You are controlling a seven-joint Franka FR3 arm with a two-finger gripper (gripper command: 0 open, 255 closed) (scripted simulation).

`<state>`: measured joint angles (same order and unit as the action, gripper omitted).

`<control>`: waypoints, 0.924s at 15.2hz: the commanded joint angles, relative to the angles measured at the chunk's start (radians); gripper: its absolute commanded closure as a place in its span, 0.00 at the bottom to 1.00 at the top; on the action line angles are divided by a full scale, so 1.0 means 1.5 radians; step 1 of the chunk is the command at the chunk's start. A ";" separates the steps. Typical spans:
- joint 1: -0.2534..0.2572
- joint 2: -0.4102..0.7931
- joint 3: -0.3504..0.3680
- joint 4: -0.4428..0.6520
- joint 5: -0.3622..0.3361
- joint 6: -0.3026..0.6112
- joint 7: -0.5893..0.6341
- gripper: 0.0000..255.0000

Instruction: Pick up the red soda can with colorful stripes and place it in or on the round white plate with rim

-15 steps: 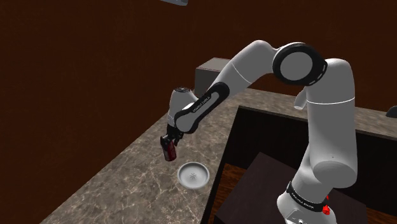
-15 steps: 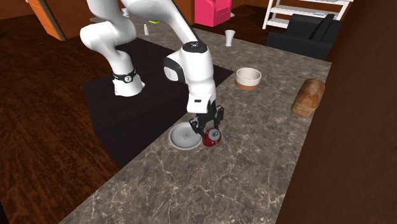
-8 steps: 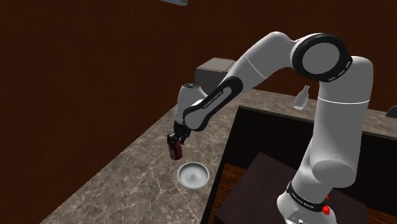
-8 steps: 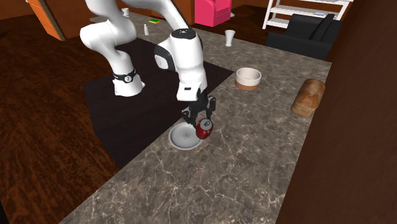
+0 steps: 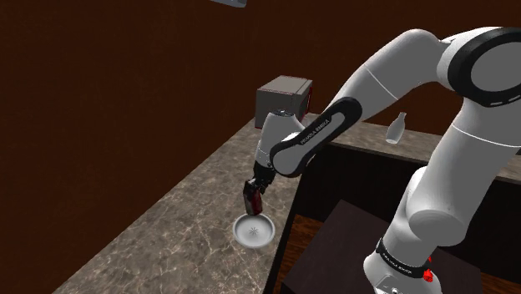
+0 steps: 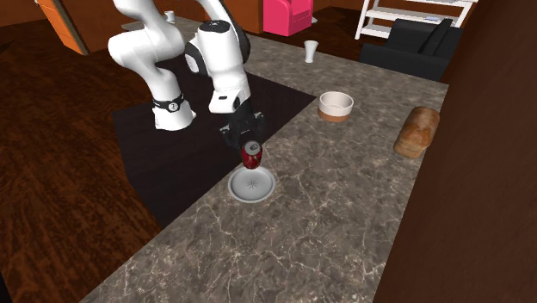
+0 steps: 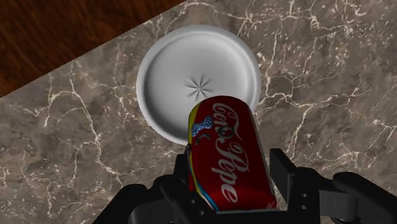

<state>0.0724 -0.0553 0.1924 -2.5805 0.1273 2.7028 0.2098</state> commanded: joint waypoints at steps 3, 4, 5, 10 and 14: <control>0.001 0.014 0.001 -0.026 0.005 0.041 -0.004 1.00; 0.001 0.023 0.001 -0.027 0.003 0.051 -0.004 1.00; 0.001 0.033 0.001 -0.028 0.002 0.062 -0.003 1.00; 0.001 0.084 0.000 -0.030 -0.009 0.114 0.002 1.00; 0.004 0.126 -0.004 -0.029 -0.021 0.155 0.009 1.00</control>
<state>0.0769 0.1200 0.1872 -2.6237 0.1002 2.9201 0.2198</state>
